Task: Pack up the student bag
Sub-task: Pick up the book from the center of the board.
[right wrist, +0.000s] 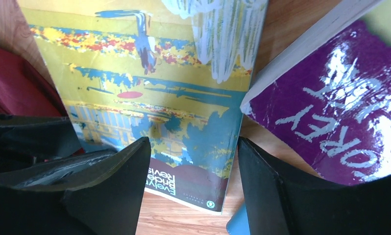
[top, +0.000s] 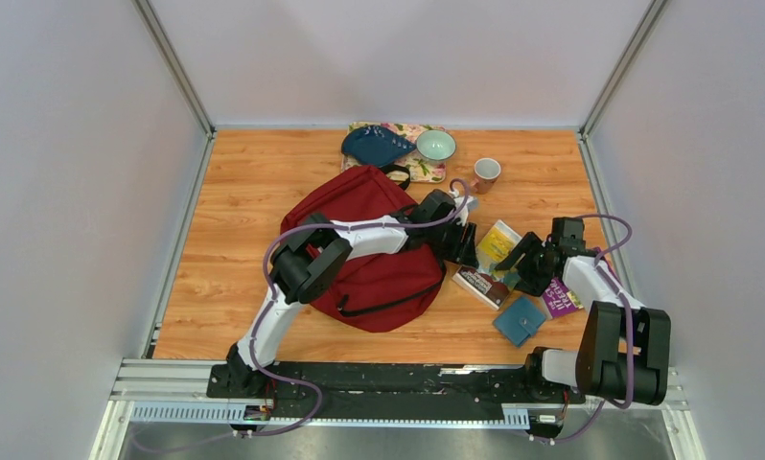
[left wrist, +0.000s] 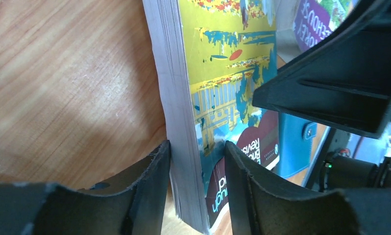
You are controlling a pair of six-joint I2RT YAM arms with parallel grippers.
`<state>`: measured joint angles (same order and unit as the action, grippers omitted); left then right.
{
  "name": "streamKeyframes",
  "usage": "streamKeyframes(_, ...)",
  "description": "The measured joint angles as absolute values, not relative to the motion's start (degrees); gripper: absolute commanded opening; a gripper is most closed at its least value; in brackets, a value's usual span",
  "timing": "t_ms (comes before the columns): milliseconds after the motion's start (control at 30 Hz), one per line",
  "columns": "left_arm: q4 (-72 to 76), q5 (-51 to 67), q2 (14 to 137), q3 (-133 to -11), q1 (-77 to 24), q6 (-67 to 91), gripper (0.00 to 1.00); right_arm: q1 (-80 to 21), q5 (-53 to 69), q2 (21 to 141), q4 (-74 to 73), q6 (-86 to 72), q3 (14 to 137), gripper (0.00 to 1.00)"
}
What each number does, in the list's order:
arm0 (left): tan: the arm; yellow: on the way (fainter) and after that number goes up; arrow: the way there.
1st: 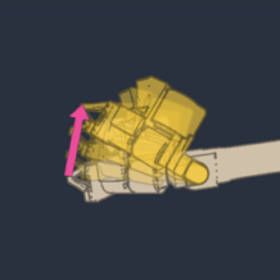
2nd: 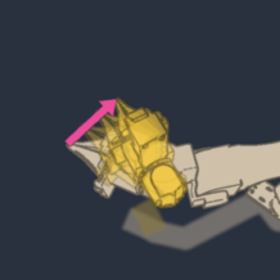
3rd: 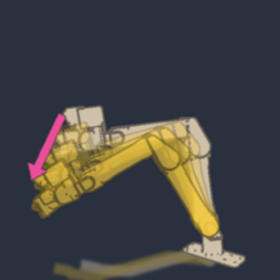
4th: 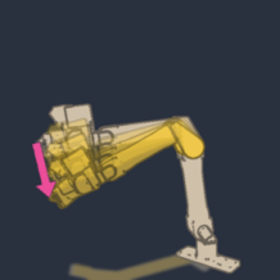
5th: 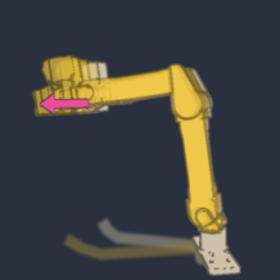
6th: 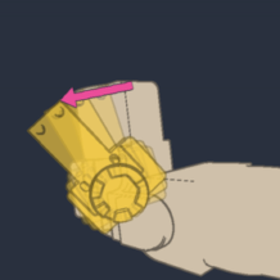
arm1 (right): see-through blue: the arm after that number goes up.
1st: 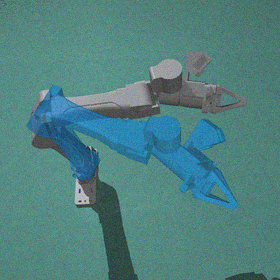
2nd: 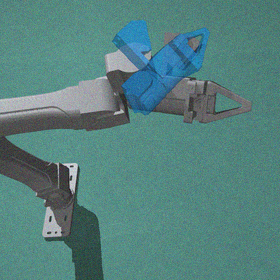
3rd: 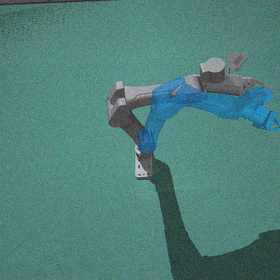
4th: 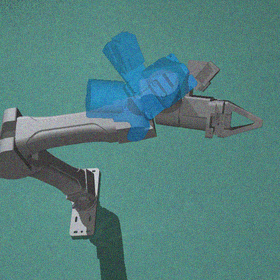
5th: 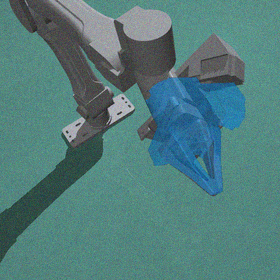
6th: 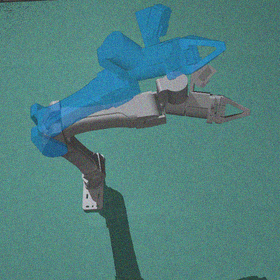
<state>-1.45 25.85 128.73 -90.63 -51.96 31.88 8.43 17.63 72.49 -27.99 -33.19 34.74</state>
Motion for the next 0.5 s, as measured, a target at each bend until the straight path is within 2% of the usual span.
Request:
streamKeyframes(133, -0.67, 28.51, 128.75, -90.72, -51.4, 33.39, 0.38, 8.49, 17.65, 74.19, -27.31, -33.19, 34.74, 0.68)
streamKeyframes(367, 1.45, 31.16, 128.75, -90.72, -50.78, 35.88, 0.42, 8.51, 17.61, 74.65, -27.11, -33.15, 34.98, 0.68)
streamKeyframes(500, 1.8, 32.38, 128.77, -90.83, -50.65, 36.51, 0.27, 8.49, 17.69, 74.94, -27.2, -33.12, 35.2, 0.68)
